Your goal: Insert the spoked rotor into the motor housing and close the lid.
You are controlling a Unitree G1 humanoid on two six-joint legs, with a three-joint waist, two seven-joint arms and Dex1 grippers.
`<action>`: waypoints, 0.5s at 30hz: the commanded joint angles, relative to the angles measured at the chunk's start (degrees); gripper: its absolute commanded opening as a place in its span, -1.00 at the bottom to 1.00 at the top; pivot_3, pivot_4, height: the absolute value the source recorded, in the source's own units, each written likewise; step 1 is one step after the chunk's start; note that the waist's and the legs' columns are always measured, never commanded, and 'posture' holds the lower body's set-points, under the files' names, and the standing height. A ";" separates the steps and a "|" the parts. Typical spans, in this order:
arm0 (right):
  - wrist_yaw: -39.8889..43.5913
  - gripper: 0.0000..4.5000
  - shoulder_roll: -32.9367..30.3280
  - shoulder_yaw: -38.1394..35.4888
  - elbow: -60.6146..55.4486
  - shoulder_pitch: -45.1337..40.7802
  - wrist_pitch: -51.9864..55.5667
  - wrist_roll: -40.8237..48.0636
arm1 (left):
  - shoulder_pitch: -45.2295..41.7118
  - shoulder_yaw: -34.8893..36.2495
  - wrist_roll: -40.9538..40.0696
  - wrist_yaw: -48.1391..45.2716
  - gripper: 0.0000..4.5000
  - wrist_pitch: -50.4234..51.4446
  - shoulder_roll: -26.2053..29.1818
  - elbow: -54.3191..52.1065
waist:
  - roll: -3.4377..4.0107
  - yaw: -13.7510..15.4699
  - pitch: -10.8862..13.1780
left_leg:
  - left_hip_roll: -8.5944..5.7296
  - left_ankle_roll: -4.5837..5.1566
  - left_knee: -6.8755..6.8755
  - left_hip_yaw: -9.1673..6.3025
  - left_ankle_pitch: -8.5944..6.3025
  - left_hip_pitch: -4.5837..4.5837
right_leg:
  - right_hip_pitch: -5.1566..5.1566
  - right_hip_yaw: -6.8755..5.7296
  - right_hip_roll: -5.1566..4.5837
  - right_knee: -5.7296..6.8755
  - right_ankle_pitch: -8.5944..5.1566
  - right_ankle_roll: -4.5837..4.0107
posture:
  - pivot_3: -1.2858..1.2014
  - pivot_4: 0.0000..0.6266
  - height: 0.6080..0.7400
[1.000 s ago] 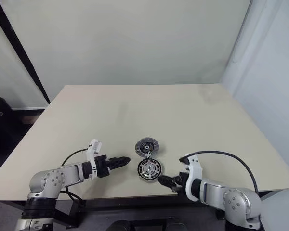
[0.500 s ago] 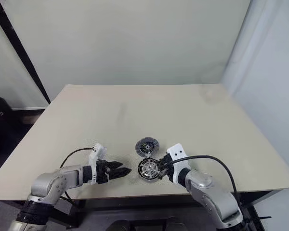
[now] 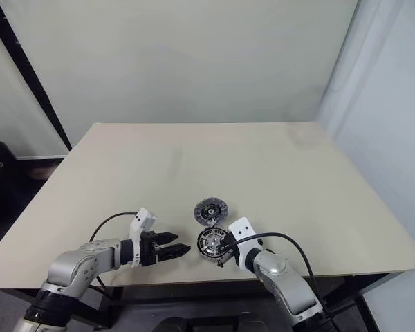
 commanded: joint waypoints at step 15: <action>10.81 0.77 -14.25 -0.14 -19.16 -3.72 11.20 -0.70 | -0.99 1.50 0.08 1.25 1.00 -0.20 -1.08 -0.63 | 0.00 0.04 0.00 | -0.03 0.01 0.16 -0.02 0.00 -0.04 | 0.03 -0.01 -0.01 0.03 0.00 0.00 | 0.03 -1.00 1.00</action>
